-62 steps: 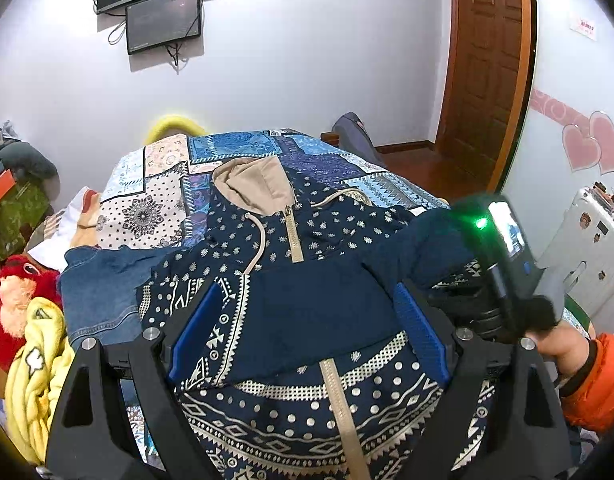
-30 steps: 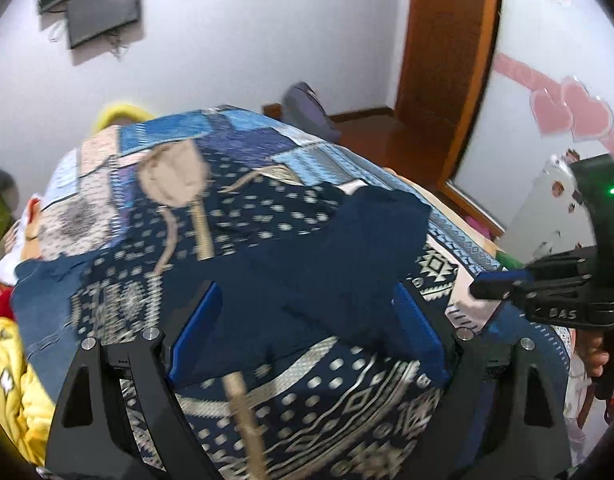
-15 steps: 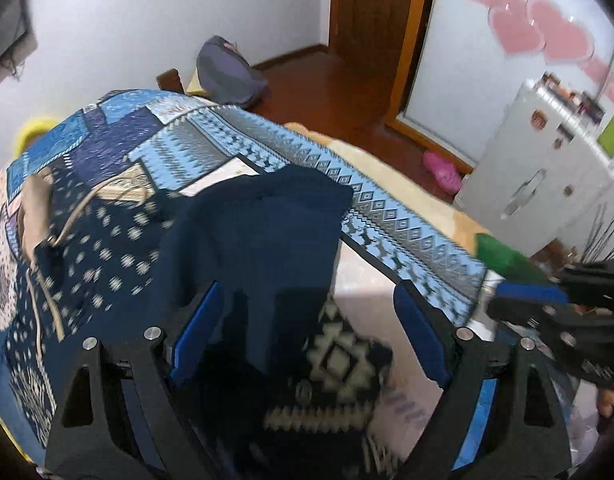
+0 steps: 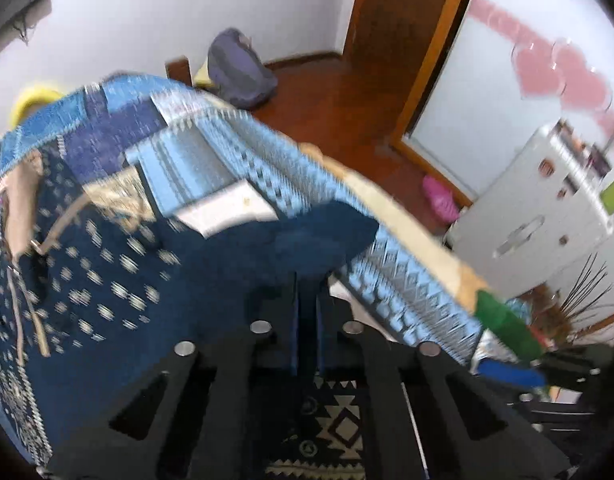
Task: Fold large clothes
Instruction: 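Grasp the hoodie hem with the left gripper while the right gripper releases the sleeve, then smooth the folded sleeves flat on the hoodie with both grippers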
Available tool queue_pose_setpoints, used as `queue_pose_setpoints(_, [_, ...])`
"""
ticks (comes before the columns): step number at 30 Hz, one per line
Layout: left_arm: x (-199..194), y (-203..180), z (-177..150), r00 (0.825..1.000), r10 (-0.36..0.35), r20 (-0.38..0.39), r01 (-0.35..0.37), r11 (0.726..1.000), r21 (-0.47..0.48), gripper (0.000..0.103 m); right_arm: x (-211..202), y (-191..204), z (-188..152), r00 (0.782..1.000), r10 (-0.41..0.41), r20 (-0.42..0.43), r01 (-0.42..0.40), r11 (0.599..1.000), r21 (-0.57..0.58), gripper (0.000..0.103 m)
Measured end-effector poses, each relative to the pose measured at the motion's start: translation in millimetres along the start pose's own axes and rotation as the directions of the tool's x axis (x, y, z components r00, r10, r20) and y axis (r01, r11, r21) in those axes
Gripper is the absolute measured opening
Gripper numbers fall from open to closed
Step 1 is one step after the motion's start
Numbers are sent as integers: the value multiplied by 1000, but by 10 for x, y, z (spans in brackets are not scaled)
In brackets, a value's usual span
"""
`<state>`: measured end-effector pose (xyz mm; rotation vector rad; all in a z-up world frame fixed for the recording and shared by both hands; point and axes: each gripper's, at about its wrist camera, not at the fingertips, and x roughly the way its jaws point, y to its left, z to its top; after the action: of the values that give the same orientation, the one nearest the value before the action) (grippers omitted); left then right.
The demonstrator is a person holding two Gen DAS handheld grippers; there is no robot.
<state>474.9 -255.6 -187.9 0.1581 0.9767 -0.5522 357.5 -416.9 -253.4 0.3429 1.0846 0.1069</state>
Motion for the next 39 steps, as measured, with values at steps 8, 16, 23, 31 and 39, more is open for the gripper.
queue_pose_setpoints(8, [-1334,318,267,958,41,285,-48,999,17,3,-117,230,129,999,26,32,-26,999,-23,9])
queue_pose_setpoints(16, [-2291,1004,6,873,150,464,-145,988,-46,3,-125,788,378,996,55,68,-48,993,-105,9])
queue_pose_setpoints(23, [-2094,1753,-665,896,250,368,-208,967,-150,3,210,1341,558,999,32,38,-24,984,-178,9])
queue_pose_setpoints(31, [-1498,2521,-1623,954,267,134,-217,929,-301,3,950,1617,351,984,-178,-28,156,921,-357,8])
queue_pose_setpoints(39, [-1142,2919,-2431,973,231,15,-200,873,-445,5,939,1738,211,967,-250,42,240,847,-475,8])
